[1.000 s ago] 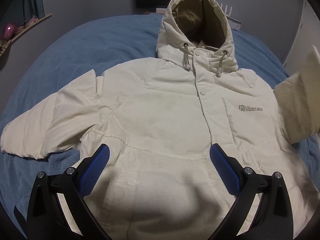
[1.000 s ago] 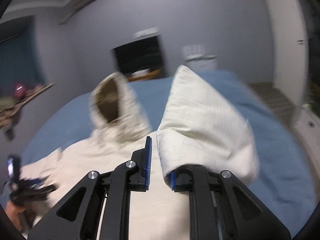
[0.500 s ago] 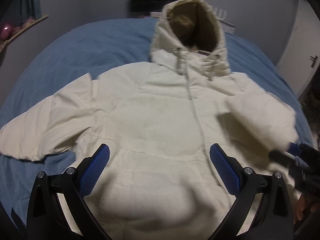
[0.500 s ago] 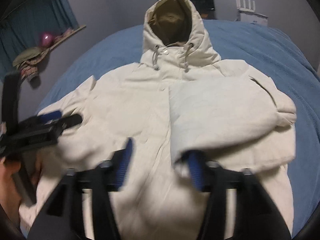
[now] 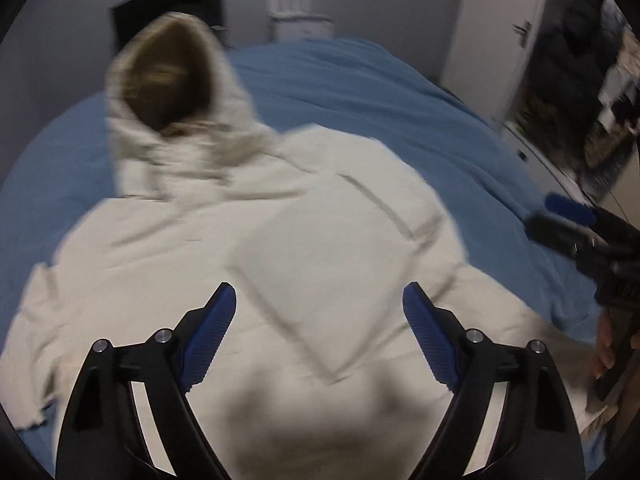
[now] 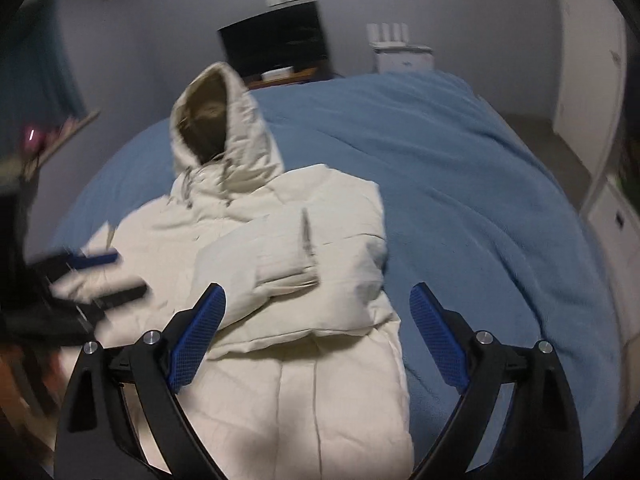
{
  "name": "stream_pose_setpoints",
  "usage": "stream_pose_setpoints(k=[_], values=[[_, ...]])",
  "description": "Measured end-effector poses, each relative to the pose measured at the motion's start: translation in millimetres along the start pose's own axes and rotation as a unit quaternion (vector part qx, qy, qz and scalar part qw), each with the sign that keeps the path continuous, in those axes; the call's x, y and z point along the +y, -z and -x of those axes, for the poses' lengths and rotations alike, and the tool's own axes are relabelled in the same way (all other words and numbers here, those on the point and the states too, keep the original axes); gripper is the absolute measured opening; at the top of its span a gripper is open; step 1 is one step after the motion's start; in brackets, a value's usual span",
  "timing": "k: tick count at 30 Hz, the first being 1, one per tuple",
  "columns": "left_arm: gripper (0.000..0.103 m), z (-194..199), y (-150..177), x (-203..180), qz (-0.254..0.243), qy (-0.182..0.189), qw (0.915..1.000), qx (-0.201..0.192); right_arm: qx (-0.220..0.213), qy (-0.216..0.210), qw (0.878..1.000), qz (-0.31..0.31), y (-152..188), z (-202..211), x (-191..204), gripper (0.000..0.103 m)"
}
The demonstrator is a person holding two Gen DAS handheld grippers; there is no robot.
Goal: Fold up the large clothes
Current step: 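Fold the held sleeve across the jacket front and release with the right tool, then grasp the sleeve nearest the left tool and fold it across the front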
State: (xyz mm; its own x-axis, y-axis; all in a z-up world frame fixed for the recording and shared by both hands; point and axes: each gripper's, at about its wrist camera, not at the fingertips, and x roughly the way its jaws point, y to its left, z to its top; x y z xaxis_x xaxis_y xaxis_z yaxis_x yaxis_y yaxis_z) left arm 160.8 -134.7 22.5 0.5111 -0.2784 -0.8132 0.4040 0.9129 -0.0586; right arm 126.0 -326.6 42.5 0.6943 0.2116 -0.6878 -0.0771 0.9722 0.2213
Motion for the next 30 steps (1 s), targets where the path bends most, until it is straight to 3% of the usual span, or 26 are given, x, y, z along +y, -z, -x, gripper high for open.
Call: stream_pose_setpoints(k=[5,8,10,13,17,20,25,28,30], values=[[0.075,-55.7,-5.0,-44.1,-0.047,-0.001,0.9982,0.036,0.001,0.014,0.999,-0.032,-5.0,-11.3,-28.0,0.089],[0.054,-82.6,-3.6,-55.0,-0.077,-0.037,0.9943,0.064,-0.001,0.017,0.999,-0.039,-4.8,-18.2,-35.6,0.089],[0.027,-91.1,-2.5,-52.4,-0.085,-0.037,0.9931,0.073,-0.001,0.018,0.999,-0.04,-4.4,-24.7,-37.1,0.089],[0.012,-76.0,-6.5,-38.1,-0.083,-0.031,0.9943,0.06,-0.001,0.015,0.999,-0.039,-3.9,-27.0,-38.1,0.089],[0.006,-33.7,-20.1,-2.6,-0.057,-0.037,0.9975,0.02,-0.006,0.018,1.0,-0.024,-3.6,-26.3,-31.8,0.089],[0.005,3.6,-26.7,43.9,-0.009,-0.044,0.999,-0.008,-0.012,0.021,1.0,-0.004,-3.4,-25.7,-21.0,0.089],[0.004,49.4,-23.6,119.8,0.067,-0.072,0.9942,-0.044,-0.02,0.019,0.999,0.03,-0.4,-27.1,3.3,0.089],[0.004,59.2,-7.0,159.4,0.127,-0.063,0.9891,-0.041,-0.016,0.005,0.999,0.037,3.6,-32.5,17.4,0.089],[0.004,50.9,12.5,177.6,0.162,-0.054,0.9852,-0.015,-0.006,-0.008,0.999,0.044,7.0,-37.8,28.2,0.089]])
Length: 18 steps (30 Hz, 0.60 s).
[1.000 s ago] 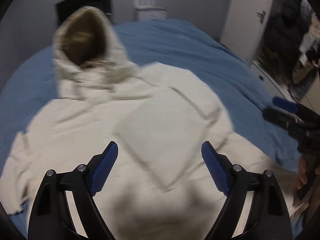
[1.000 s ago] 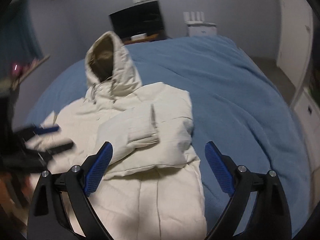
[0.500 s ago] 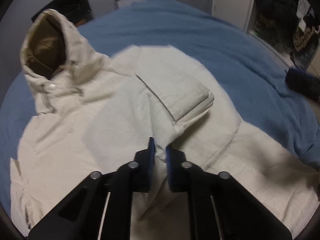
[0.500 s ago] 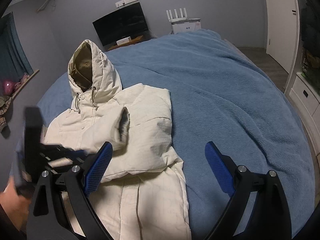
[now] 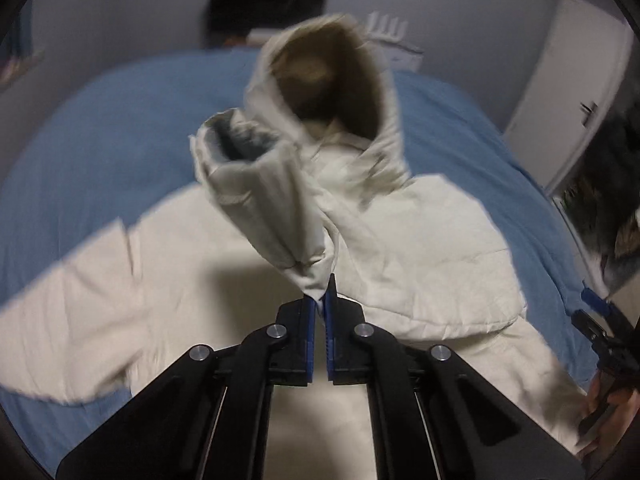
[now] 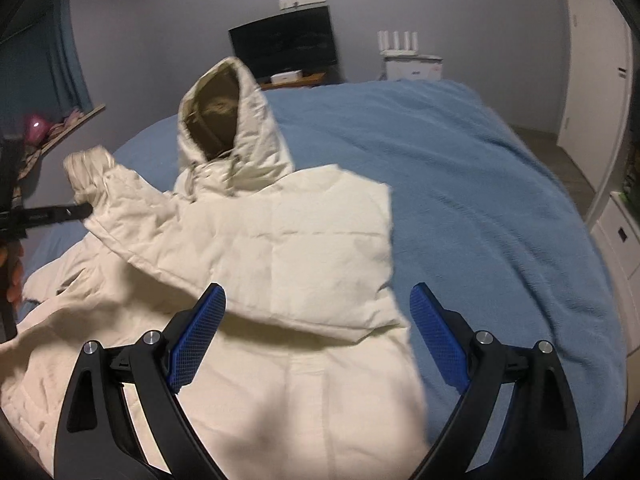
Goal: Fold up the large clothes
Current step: 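Grasp the sleeve nearest the left tool and fold it across the front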
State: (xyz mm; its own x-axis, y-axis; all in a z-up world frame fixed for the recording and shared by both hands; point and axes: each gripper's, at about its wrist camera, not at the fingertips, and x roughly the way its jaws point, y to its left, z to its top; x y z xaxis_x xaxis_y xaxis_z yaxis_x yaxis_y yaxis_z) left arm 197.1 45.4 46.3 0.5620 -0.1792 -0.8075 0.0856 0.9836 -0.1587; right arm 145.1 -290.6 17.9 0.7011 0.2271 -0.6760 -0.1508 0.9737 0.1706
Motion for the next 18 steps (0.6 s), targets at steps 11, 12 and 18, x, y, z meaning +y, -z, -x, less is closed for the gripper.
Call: stream_pose_setpoints(k=[11,12,18], values=[[0.049,-39.2,41.5,34.5,0.053,-0.047,0.9928,0.096,0.033,0.017,0.998,0.048,9.9,-18.9,20.6,0.089],[0.067,-31.0,42.2,33.0,0.049,-0.057,0.9937,0.083,0.035,0.014,0.998,0.041,10.8,-19.7,17.1,0.089],[0.069,8.0,34.4,21.1,0.008,-0.045,0.9988,0.019,0.041,0.006,0.999,0.017,-2.9,-29.7,14.3,0.089]])
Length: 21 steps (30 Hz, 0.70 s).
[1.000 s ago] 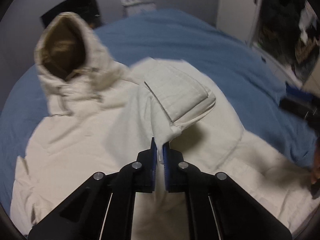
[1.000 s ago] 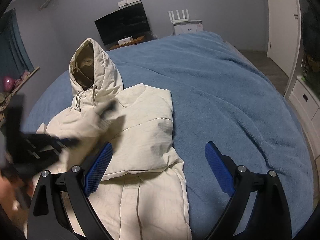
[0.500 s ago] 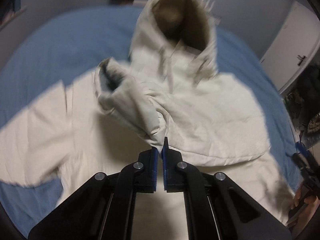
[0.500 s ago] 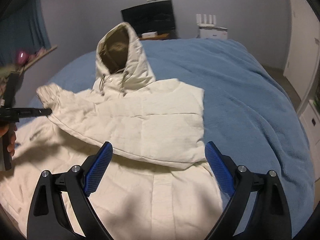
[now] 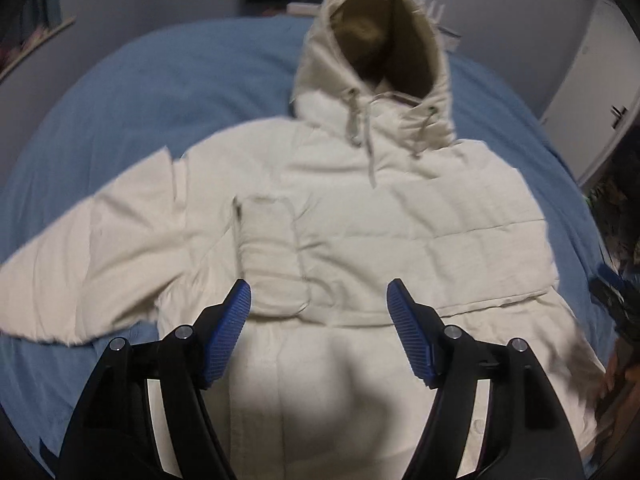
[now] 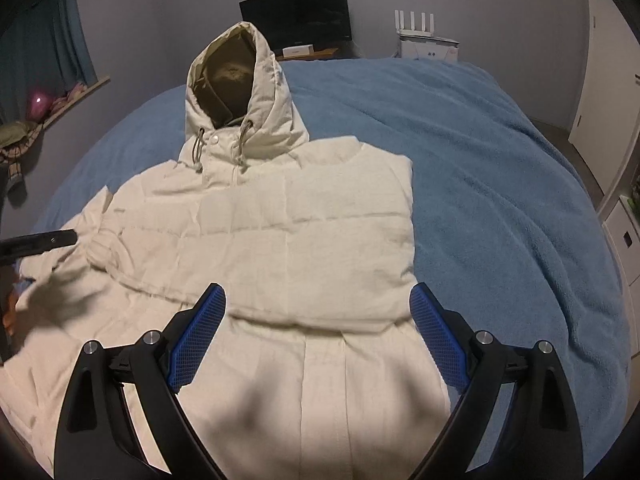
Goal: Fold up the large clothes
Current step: 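Grasp the sleeve nearest the left tool and fold it across the front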
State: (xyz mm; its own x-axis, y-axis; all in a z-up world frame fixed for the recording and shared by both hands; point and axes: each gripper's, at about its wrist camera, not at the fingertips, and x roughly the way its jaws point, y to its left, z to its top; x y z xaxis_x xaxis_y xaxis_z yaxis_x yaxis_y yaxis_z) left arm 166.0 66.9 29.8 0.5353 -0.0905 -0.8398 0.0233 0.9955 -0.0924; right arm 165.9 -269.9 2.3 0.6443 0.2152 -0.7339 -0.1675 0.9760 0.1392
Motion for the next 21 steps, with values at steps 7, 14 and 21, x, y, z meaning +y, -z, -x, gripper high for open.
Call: stream_pose_setpoints(k=[7,14,21], values=[[0.068,-57.6,-10.3,-11.9,-0.014,-0.022,0.9988,0.042,0.042,0.022,0.999,0.016,-13.0,-67.3,15.7,0.089],[0.067,-104.4,9.2,0.8,-0.01,-0.053,0.9945,0.09,0.112,0.029,0.993,0.01,11.4,-123.1,4.9,0.089],[0.068,-112.1,12.5,-4.7,-0.029,-0.072,0.9927,0.092,0.112,0.037,0.993,0.004,20.8,-134.0,1.9,0.09]])
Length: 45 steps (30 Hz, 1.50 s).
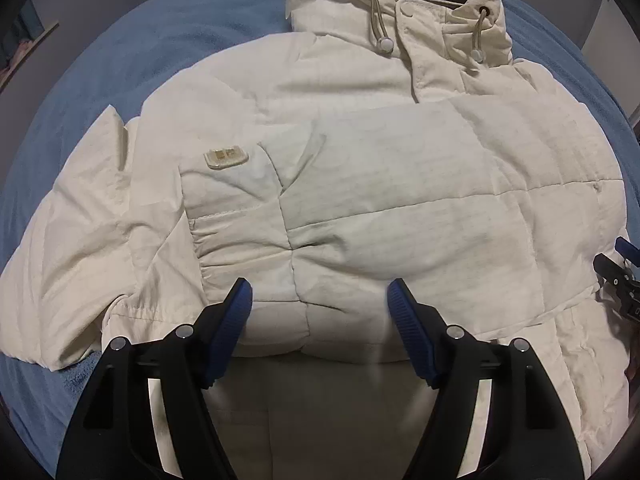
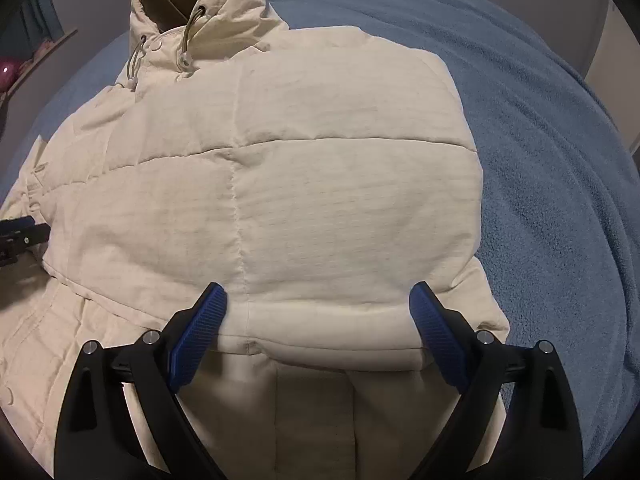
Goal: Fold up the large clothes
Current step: 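Grasp the sleeve nearest the left tool and fold it across the front, then lift the sleeve with the left tool and lay it over the chest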
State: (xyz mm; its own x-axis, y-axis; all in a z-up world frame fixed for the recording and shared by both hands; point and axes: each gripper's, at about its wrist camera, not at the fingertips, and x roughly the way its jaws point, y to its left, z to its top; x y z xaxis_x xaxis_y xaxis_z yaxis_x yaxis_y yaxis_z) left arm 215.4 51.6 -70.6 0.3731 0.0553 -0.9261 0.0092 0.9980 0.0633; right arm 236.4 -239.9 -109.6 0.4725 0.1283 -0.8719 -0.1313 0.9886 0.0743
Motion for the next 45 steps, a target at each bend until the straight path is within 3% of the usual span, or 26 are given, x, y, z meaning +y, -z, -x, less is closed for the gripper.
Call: stream_pose_setpoints(k=[3,10,12,16,20,23,26,31,35,41,45], values=[[0.069,12.8,1.6,5.0,0.009,0.007,0.9997,-0.023,-0.023,0.002,1.0,-0.005,3.7,10.8,-0.8,0.09],[0.094,63.6,10.3,12.4,0.026,-0.005,0.9917,-0.126,-0.131,0.002,0.991,-0.035,16.7,78.0,-2.9,0.09],[0.096,81.1,16.4,13.4,0.024,-0.011,0.9875,-0.156,-0.166,0.006,0.985,-0.039,20.9,102.8,2.9,0.096],[0.096,99.4,19.4,13.8,0.024,-0.018,0.9804,-0.195,-0.222,0.018,0.974,-0.042,29.9,143.2,18.0,0.096],[0.096,103.8,14.6,15.3,0.037,-0.014,0.976,-0.214,-0.225,0.001,0.973,-0.051,34.6,164.2,30.3,0.096],[0.096,111.9,16.8,25.5,0.059,0.006,0.9716,-0.229,-0.245,0.019,0.968,-0.041,34.4,175.9,50.6,0.096],[0.096,117.1,20.0,37.7,0.086,0.008,0.9694,-0.23,-0.248,0.043,0.968,-0.013,30.9,183.3,75.9,0.096],[0.096,153.7,28.5,68.7,0.082,-0.007,0.9675,-0.239,-0.23,-0.018,0.973,-0.013,24.5,182.2,93.1,0.096],[0.096,171.0,39.4,113.5,0.071,-0.024,0.9724,-0.221,-0.21,-0.043,0.977,-0.003,22.8,178.3,104.8,0.096],[0.096,153.1,83.3,224.8,0.162,-0.052,0.9673,-0.189,-0.2,-0.049,0.978,0.018,20.1,170.6,120.2,0.096],[0.096,116.5,120.5,290.2,0.225,-0.076,0.9614,-0.139,-0.191,-0.045,0.98,0.023,16.1,162.3,125.4,0.096]])
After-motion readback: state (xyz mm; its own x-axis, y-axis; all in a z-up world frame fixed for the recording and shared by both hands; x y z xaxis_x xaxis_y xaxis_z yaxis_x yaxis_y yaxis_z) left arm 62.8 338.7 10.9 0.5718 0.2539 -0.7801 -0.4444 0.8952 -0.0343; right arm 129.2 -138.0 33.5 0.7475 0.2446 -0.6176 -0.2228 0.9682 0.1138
